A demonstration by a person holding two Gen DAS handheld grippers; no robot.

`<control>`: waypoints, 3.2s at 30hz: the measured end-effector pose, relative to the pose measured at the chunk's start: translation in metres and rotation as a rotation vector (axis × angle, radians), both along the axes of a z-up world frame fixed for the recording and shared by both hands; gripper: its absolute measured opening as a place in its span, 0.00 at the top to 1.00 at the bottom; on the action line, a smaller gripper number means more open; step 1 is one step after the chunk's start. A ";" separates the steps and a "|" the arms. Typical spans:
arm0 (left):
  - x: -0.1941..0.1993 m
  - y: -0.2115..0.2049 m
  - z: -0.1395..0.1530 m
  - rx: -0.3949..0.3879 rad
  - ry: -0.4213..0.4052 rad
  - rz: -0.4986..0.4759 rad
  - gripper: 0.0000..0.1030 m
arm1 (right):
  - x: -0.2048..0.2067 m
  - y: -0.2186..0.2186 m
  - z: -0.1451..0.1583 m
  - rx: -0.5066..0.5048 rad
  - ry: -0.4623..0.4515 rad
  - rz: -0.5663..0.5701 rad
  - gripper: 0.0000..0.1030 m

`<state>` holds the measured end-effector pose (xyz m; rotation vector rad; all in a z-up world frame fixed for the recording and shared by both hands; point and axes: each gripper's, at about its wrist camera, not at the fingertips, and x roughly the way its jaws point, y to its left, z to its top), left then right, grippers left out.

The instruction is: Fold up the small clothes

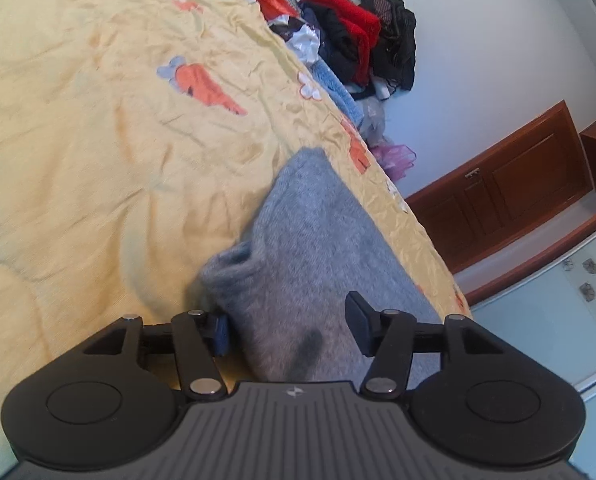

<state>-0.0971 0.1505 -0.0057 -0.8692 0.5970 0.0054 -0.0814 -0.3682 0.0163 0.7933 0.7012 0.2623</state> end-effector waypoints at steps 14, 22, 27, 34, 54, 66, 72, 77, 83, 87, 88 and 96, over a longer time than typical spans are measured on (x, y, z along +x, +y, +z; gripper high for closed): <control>0.007 -0.117 0.024 0.833 -0.086 -0.142 0.95 | 0.081 0.100 0.060 -0.139 -0.125 0.305 0.11; 0.011 -0.114 0.017 0.841 -0.065 -0.148 0.95 | 0.150 0.264 0.062 -0.218 -0.051 0.699 0.12; 0.008 -0.116 0.017 0.842 -0.081 -0.149 0.95 | 0.160 0.343 0.078 -0.368 -0.085 0.848 0.15; 0.005 -0.132 0.018 0.914 -0.143 -0.217 0.95 | 0.167 0.420 0.066 -0.716 -0.033 1.008 0.33; 0.023 -0.173 0.040 0.883 -0.240 -0.357 0.94 | 0.197 0.306 0.073 -0.606 -0.080 0.919 0.85; 0.054 -0.307 0.027 0.840 -0.297 -0.742 0.94 | 0.194 0.093 0.040 -0.522 0.016 0.644 0.85; 0.057 -0.329 0.010 0.915 -0.270 -0.785 0.94 | 0.192 0.044 0.009 -0.292 0.023 0.596 0.77; 0.054 -0.348 0.010 0.957 -0.272 -0.775 0.94 | 0.210 0.021 0.003 -0.118 0.018 0.543 0.49; 0.043 -0.362 0.001 1.049 -0.304 -0.777 0.94 | 0.227 0.027 -0.015 -0.086 0.063 0.510 0.68; 0.040 -0.361 0.021 1.004 -0.316 -0.779 0.94 | 0.205 0.034 0.015 -0.211 -0.120 0.519 0.77; 0.032 -0.361 0.028 0.990 -0.334 -0.789 0.94 | 0.195 0.036 0.028 -0.256 -0.198 0.526 0.77; 0.028 -0.367 0.019 0.952 -0.344 -0.846 0.86 | 0.200 0.009 -0.001 -0.319 -0.104 0.439 0.62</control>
